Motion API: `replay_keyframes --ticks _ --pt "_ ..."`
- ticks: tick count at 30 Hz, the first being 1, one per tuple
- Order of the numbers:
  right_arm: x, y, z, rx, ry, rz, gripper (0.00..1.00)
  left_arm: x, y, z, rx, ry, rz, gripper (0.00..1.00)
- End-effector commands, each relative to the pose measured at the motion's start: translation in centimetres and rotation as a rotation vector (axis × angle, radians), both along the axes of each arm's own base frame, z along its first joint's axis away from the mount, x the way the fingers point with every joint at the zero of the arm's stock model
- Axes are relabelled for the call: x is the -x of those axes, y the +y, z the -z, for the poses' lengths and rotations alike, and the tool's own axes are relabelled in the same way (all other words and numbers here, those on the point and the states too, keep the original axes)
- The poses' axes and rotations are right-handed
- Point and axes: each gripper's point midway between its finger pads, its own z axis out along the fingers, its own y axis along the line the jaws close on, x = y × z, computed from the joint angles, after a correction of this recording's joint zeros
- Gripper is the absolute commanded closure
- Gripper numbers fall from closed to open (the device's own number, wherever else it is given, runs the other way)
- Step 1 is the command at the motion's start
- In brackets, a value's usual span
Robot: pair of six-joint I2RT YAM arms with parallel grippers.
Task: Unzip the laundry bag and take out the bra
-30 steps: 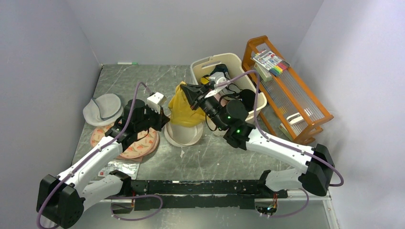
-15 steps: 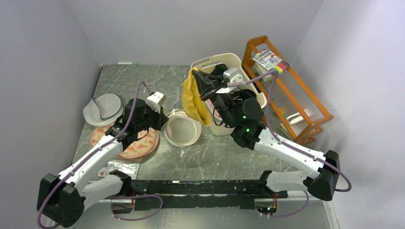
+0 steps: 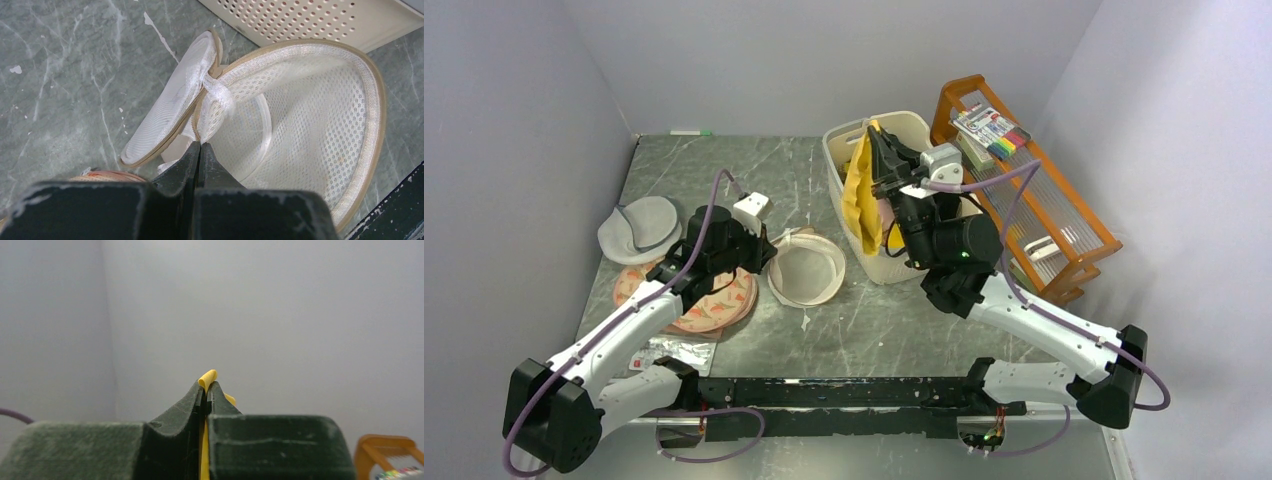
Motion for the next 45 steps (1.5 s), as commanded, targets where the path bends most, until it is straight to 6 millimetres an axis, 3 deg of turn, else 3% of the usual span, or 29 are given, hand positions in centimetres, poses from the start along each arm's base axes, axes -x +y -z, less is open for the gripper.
replay_keyframes --ticks 1,10,14,21,29,32,36,45 --pt "-0.5 -3.4 -1.4 0.007 -0.029 0.185 1.0 -0.8 -0.1 -1.4 -0.009 -0.034 -0.005 0.93" --pt "-4.4 -4.9 1.7 0.165 0.047 0.436 1.0 -0.9 -0.2 -1.1 -0.013 -0.011 -0.001 0.93" --pt "-7.8 -5.0 4.6 0.225 0.142 0.458 1.0 -0.8 -0.3 -1.2 -0.01 -0.013 0.001 0.93" --pt "-13.2 -7.5 9.5 0.24 0.285 0.539 1.0 -0.8 -0.2 -1.1 -0.01 -0.011 0.0 0.93" --pt "-16.6 -9.3 10.9 0.279 0.346 0.656 1.0 -0.9 -0.2 -1.3 -0.01 -0.019 -0.002 0.93" --pt "-17.4 -8.9 11.0 0.29 0.332 0.64 1.0 -0.8 -0.4 -1.2 -0.008 -0.007 0.009 0.93" --pt "-19.8 -8.6 12.9 0.307 0.363 0.643 1.0 -0.8 -0.4 -0.8 -0.015 0.003 0.007 0.93" --pt "-24.9 -6.0 21.0 0.411 0.484 0.644 1.0 -0.8 -0.4 0.1 -0.028 0.029 0.005 0.9"
